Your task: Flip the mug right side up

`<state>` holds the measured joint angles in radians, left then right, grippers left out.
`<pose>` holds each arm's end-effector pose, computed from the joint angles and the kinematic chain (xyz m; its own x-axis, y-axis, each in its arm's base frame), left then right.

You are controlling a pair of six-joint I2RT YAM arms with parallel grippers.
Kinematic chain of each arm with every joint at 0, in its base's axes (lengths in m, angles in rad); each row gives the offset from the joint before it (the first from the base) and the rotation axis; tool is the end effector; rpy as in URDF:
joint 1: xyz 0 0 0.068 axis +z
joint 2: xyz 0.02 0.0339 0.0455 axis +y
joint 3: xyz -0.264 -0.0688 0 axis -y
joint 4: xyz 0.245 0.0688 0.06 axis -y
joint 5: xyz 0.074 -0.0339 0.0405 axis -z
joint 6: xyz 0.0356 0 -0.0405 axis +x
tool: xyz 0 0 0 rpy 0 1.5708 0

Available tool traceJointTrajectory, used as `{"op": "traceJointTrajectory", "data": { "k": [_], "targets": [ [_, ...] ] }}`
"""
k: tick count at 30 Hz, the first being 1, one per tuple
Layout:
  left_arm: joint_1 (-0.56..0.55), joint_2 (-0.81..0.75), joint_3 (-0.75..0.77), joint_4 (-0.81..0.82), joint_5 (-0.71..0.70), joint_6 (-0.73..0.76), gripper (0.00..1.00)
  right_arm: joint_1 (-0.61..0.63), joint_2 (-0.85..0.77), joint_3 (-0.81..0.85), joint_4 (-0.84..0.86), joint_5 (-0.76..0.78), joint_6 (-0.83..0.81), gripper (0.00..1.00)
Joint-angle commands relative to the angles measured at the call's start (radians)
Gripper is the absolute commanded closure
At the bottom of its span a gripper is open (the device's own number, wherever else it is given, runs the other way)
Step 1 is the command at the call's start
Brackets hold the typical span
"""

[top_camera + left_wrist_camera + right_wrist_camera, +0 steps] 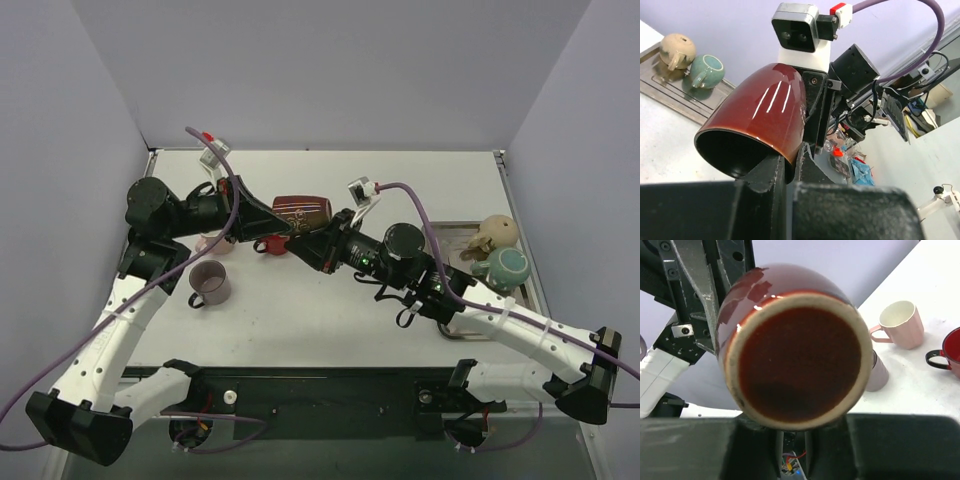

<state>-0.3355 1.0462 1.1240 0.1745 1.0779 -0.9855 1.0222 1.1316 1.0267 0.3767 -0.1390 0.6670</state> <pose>0.1930 -0.1005 0.4435 -0.6711 -0.1837 -0.7183 0.7275 0.0232 -0.6857 0.1329 0.2269 0.4158 -0.4558 0.4290 -0.7799 -0.8052 0.1746 0.5667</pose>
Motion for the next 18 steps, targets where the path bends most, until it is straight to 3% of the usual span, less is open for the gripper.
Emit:
{"op": "traceJointTrajectory", "data": {
  "k": [1, 2, 4, 5, 6, 8, 10, 13, 18],
  "targets": [
    [0.007, 0.000, 0.046, -0.216, -0.141, 0.223, 1.00, 0.018, 0.005, 0.075, -0.118, 0.074, -0.070, 0.78],
    [0.007, 0.008, 0.109, -0.486, -0.203, 0.449, 1.00, 0.010, -0.003, 0.078, -0.166, 0.167, -0.093, 0.52],
    [-0.005, 0.032, 0.189, -0.709, -0.421, 0.691, 1.00, -0.008, -0.030, 0.069, -0.310, 0.340, -0.112, 0.32],
    [-0.007, 0.049, 0.210, -0.766, -0.538, 0.762, 1.00, -0.014, -0.053, 0.059, -0.426, 0.408, -0.101, 0.27],
    [-0.016, 0.061, 0.221, -0.844, -0.647, 0.865, 1.00, -0.034, -0.070, 0.056, -0.479, 0.570, -0.071, 0.19],
    [-0.052, 0.101, 0.240, -0.951, -0.787, 1.037, 1.00, -0.121, -0.093, 0.052, -0.754, 0.738, 0.035, 0.18],
    [-0.098, 0.150, 0.244, -1.056, -0.880, 1.143, 1.00, -0.234, -0.124, 0.026, -0.899, 0.859, 0.106, 0.18],
    [-0.166, 0.224, 0.205, -1.170, -0.937, 1.215, 1.00, -0.447, -0.182, -0.097, -0.960, 0.943, 0.154, 0.15],
    [-0.331, 0.265, 0.083, -1.172, -1.145, 1.286, 1.00, -0.687, -0.291, -0.272, -0.940, 0.989, 0.212, 0.11]
  ]
}}
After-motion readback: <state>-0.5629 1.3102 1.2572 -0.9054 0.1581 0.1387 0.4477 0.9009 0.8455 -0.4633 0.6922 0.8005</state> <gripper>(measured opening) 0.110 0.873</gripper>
